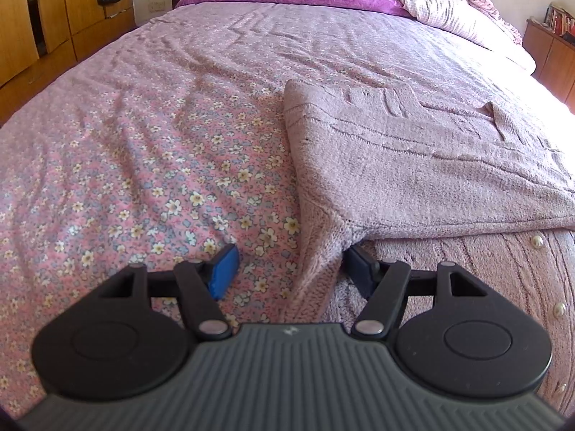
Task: Fold small clothes
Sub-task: 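Move both grippers open to the cardigan hem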
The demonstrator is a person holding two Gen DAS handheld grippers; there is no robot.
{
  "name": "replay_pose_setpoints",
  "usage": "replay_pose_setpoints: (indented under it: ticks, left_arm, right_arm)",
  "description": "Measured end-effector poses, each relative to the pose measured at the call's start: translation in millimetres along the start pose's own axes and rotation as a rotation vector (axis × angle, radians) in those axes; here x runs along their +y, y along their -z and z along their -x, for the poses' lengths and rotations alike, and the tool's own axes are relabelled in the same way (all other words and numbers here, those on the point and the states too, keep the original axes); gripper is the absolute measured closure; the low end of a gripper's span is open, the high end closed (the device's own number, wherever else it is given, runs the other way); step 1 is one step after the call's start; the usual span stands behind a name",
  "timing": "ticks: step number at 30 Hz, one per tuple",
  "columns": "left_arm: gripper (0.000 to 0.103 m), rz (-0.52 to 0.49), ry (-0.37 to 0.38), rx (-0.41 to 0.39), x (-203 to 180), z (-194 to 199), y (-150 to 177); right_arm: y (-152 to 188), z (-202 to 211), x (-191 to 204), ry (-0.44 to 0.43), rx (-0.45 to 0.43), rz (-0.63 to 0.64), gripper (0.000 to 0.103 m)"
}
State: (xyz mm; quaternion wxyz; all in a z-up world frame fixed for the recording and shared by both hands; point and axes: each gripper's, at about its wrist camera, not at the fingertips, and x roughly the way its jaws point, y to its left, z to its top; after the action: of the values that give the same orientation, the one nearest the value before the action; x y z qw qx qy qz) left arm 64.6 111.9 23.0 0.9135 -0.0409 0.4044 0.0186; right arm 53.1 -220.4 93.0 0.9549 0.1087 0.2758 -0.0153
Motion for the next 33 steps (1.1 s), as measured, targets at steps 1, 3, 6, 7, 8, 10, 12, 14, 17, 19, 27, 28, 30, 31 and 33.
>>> replay_pose_setpoints:
  ticks: [1,3,6,7,8,10,12,14,17,19,27,28,30,31,33]
  left_arm:
    - [0.036,-0.001,-0.001,-0.001,-0.2,0.1,0.1]
    - [0.036,0.0,0.0,-0.001,0.0,0.1,0.2]
    - [0.036,0.002,0.004,-0.004,1.1,0.0,0.8]
    - [0.035,0.001,0.004,-0.007,1.0,-0.1,1.5]
    - [0.035,-0.002,0.003,-0.011,0.8,-0.1,2.1]
    - [0.035,-0.007,0.001,-0.015,0.4,0.1,2.9]
    - [0.035,-0.006,0.0,-0.014,0.4,0.2,2.7]
    - [0.034,-0.004,0.0,-0.012,0.5,0.5,2.1]
    - [0.034,0.002,-0.005,-0.007,0.1,1.6,0.9]
    - [0.034,0.013,-0.013,0.0,0.3,4.1,0.3]
    - [0.034,0.029,-0.025,-0.019,5.7,35.4,2.2]
    - [0.034,0.022,-0.027,-0.02,6.3,40.0,2.8]
    - [0.034,0.011,-0.028,-0.019,7.9,49.0,4.2]
    - [0.034,0.009,-0.027,-0.017,8.8,53.3,5.3]
    - [0.034,0.007,-0.023,-0.015,10.4,62.2,8.5]
  right_arm:
    - [-0.9,-5.4,2.9,-0.024,0.006,0.013,0.056]
    - [1.2,-21.0,6.3,-0.055,0.037,0.029,0.055]
    - [11.3,-44.6,3.0,-0.014,0.096,0.02,0.055]
    - [14.6,-53.5,-1.6,0.02,0.115,0.007,0.055]
    - [18.5,-58.8,-6.2,0.048,0.121,-0.012,0.055]
    - [22.8,-59.4,-15.3,0.043,0.093,-0.053,0.055]
    - [22.2,-55.2,-19.0,0.055,0.088,-0.087,0.055]
    - [20.9,-47.8,-22.0,0.056,0.083,-0.134,0.054]
    - [24.3,-34.7,-25.4,0.034,0.063,-0.167,0.051]
    - [30.2,-31.4,-25.9,0.032,0.068,-0.145,0.05]
    - [32.0,-18.1,-25.9,-0.002,0.059,-0.107,0.037]
    - [32.1,-12.4,-24.9,-0.004,0.058,-0.105,0.032]
    - [34.1,-0.6,-22.4,-0.011,0.064,-0.087,0.03]
    - [36.2,7.1,-21.5,-0.016,0.07,-0.078,0.03]
    - [40.4,20.5,-21.0,-0.027,0.083,-0.065,0.03]
